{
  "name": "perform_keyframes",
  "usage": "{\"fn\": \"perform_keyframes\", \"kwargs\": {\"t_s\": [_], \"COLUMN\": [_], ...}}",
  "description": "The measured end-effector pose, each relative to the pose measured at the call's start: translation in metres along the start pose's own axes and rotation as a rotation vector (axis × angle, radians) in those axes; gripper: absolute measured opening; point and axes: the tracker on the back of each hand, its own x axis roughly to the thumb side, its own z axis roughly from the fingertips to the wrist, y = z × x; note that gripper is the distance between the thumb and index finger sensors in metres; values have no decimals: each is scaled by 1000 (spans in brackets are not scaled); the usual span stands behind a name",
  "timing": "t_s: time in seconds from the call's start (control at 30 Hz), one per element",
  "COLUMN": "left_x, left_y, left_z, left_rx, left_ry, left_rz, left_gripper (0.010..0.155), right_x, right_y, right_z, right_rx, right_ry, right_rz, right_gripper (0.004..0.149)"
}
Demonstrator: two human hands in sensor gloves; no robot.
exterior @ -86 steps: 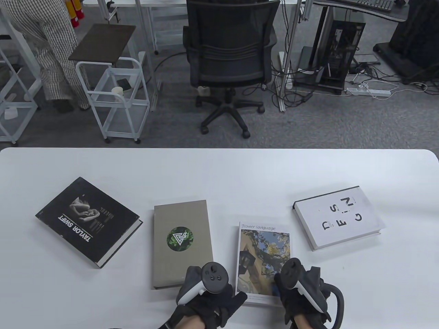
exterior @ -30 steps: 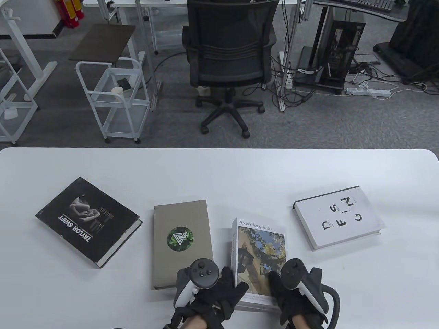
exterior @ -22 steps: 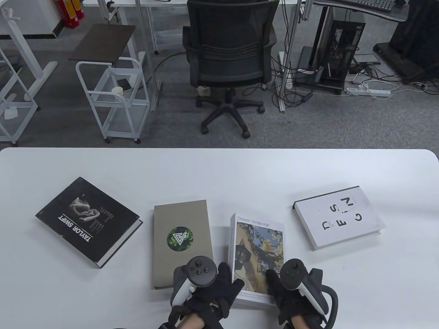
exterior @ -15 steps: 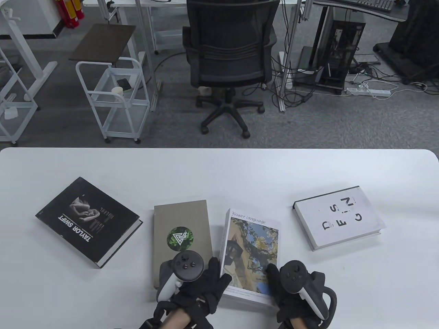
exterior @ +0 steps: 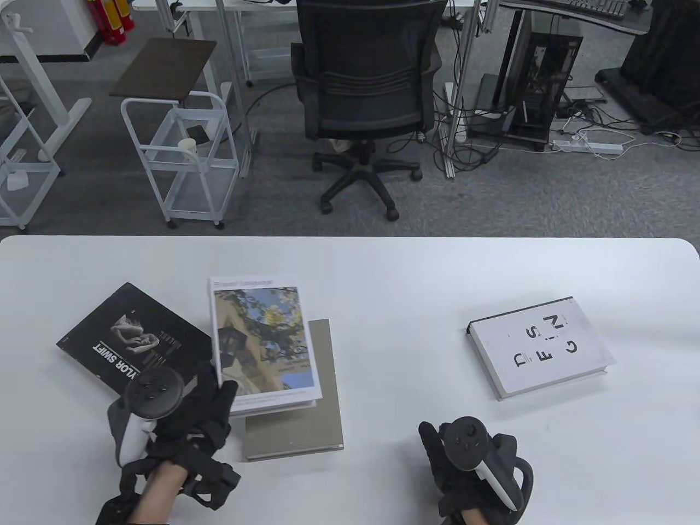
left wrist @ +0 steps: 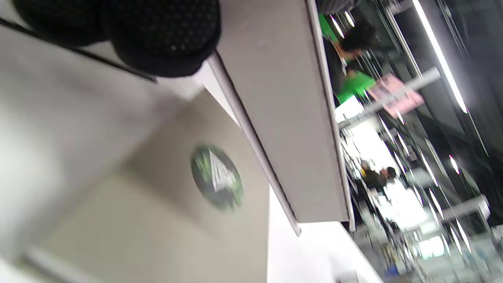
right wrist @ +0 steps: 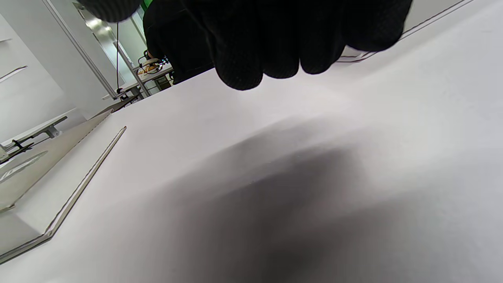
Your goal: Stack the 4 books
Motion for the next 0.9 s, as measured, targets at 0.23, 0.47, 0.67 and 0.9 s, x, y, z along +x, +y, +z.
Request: {"fn": "perform_keyframes", "kwargs": {"t_s": [0.23,0.47,0.67,0.9], "left_x": [-57,-88,-102,-115], "left_y": [57,68,65,60], "left_z": [-4,-13,-20,-24], "left_rx": [161,250,266,260], "left_ry": [155,256,305,350], "left_rz": [285,390,431,426], "left_gripper": [75,75,75,74], "right_x": [1,1,3,3], "right_y": [1,1,3,4], "right_z": [0,0,-1,-1], "right_rx": [11,27,61,75], "right_ry": [-7,-9,-27,-33], "right_rz": [-3,2,7,10], "right_gripper": [72,72,71,71]}}
